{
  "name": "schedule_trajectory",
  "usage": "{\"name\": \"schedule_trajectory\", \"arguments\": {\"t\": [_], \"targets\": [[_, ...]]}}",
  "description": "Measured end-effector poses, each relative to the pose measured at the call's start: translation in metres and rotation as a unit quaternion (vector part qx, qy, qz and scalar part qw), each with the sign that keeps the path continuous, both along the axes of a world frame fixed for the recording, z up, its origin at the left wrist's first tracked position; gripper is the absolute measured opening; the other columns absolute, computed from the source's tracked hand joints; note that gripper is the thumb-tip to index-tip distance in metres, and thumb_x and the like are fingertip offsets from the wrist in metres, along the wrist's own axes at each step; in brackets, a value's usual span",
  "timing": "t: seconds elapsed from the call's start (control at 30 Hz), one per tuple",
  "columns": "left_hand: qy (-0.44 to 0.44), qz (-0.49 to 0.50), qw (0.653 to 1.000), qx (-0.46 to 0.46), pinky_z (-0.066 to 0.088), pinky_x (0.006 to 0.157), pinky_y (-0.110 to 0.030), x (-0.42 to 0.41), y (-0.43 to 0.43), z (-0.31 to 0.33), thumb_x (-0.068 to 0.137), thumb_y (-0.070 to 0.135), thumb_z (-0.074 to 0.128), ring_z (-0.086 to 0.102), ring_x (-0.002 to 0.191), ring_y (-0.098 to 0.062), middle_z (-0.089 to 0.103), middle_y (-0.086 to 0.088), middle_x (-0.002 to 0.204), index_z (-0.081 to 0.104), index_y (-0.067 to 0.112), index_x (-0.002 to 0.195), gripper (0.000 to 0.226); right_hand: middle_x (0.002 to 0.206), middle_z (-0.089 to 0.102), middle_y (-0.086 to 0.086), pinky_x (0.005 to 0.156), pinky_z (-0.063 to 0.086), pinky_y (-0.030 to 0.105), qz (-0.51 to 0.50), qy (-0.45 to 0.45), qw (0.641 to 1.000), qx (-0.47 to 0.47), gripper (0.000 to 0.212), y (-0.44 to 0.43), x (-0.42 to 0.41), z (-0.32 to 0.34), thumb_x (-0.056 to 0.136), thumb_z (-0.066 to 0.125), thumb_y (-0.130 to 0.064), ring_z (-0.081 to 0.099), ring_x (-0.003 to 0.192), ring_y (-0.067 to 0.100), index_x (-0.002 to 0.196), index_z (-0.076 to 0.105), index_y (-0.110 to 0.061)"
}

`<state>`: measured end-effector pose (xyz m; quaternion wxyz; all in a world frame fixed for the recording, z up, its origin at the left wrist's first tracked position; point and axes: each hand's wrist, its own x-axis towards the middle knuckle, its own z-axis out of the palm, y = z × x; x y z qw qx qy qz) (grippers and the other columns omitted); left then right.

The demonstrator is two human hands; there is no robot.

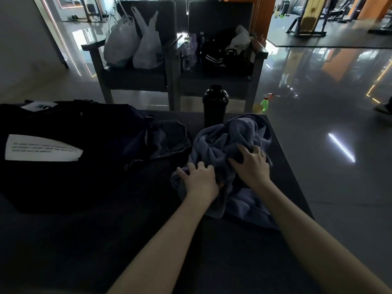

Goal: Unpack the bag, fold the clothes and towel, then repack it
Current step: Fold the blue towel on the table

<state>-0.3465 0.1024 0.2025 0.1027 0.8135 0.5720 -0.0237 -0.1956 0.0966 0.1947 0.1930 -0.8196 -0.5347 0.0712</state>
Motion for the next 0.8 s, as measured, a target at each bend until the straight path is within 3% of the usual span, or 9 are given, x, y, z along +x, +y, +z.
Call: {"name": "schedule_trajectory", "arguments": {"t": [0.07,0.13,0.2,0.3,0.47,0.57,0.7,0.8], "targets": [[-0.006,-0.012,0.999,0.037,0.017,0.109,-0.063,-0.005,0.003,-0.003,0.096,0.021,0.042,0.034,0.130,-0.032,0.048,-0.007,0.130,0.051,0.018,0.121,0.027,0.144,0.032,0.016,0.100,0.038,0.052,-0.006,-0.005,1.000,-0.023,0.054,0.006,0.000,-0.004,0.089,0.052,-0.052,0.033,0.129,0.040,0.138,0.042,-0.031],[-0.083,-0.026,0.996,0.023,0.029,0.106,-0.053,-0.020,0.010,-0.001,0.098,0.024,0.040,0.046,0.117,-0.030,0.056,-0.007,0.117,0.052,0.018,0.102,0.015,0.143,0.034,0.016,0.101,0.036,0.052,-0.027,0.007,0.999,-0.032,0.051,0.012,0.000,-0.004,0.090,0.045,-0.057,0.034,0.128,0.041,0.133,0.048,-0.030],[-0.209,-0.013,0.977,-0.049,0.043,0.086,-0.038,-0.041,0.018,0.007,0.098,0.030,0.043,0.055,0.094,-0.028,0.059,-0.007,0.095,0.044,0.021,0.080,0.020,0.142,0.035,0.018,0.102,0.034,0.053,-0.049,0.028,0.997,-0.054,0.058,0.018,-0.004,-0.002,0.088,0.040,-0.066,0.034,0.128,0.042,0.130,0.051,-0.026],[-0.329,0.016,0.936,-0.124,0.035,0.055,-0.021,-0.068,0.024,0.012,0.096,0.022,0.051,0.046,0.063,-0.012,0.048,0.003,0.069,0.038,0.020,0.066,0.033,0.151,0.021,0.021,0.106,0.026,0.058,-0.071,0.034,0.990,-0.120,0.082,0.031,-0.018,0.000,0.081,0.035,-0.078,0.024,0.134,0.045,0.138,0.039,-0.019],[-0.333,0.010,0.930,-0.155,0.031,0.052,-0.020,-0.097,0.023,0.011,0.094,0.019,0.053,0.037,0.057,-0.007,0.043,0.005,0.062,0.036,0.016,0.067,0.033,0.156,0.000,0.023,0.109,0.012,0.064,-0.091,0.025,0.984,-0.153,0.093,0.042,-0.033,-0.004,0.080,0.045,-0.074,0.006,0.140,0.046,0.147,0.022,-0.014],[-0.344,0.030,0.926,-0.155,0.032,0.053,-0.022,-0.112,0.025,0.008,0.095,0.022,0.054,0.038,0.056,-0.007,0.042,0.005,0.060,0.036,0.017,0.065,0.035,0.156,-0.001,0.022,0.108,0.012,0.065,-0.085,0.000,0.985,-0.150,0.077,0.041,-0.024,-0.012,0.085,0.055,-0.056,0.005,0.141,0.046,0.144,0.027,-0.016],[-0.351,0.071,0.925,-0.129,0.033,0.054,-0.027,-0.132,0.028,0.003,0.094,0.021,0.052,0.039,0.057,-0.010,0.042,0.003,0.062,0.037,0.016,0.067,0.031,0.155,0.007,0.021,0.109,0.015,0.064,-0.075,-0.029,0.988,-0.130,0.052,0.038,-0.006,-0.014,0.090,0.052,-0.026,0.011,0.139,0.045,0.138,0.036,-0.017],[-0.295,0.067,0.948,-0.100,0.043,0.059,-0.029,-0.138,0.025,-0.006,0.092,0.014,0.048,0.051,0.065,-0.011,0.055,0.003,0.074,0.049,0.016,0.080,0.012,0.156,0.008,0.018,0.110,0.011,0.062,-0.101,0.048,0.988,-0.106,0.055,0.039,-0.008,-0.006,0.093,0.041,-0.037,0.010,0.140,0.043,0.142,0.032,-0.015]]}}
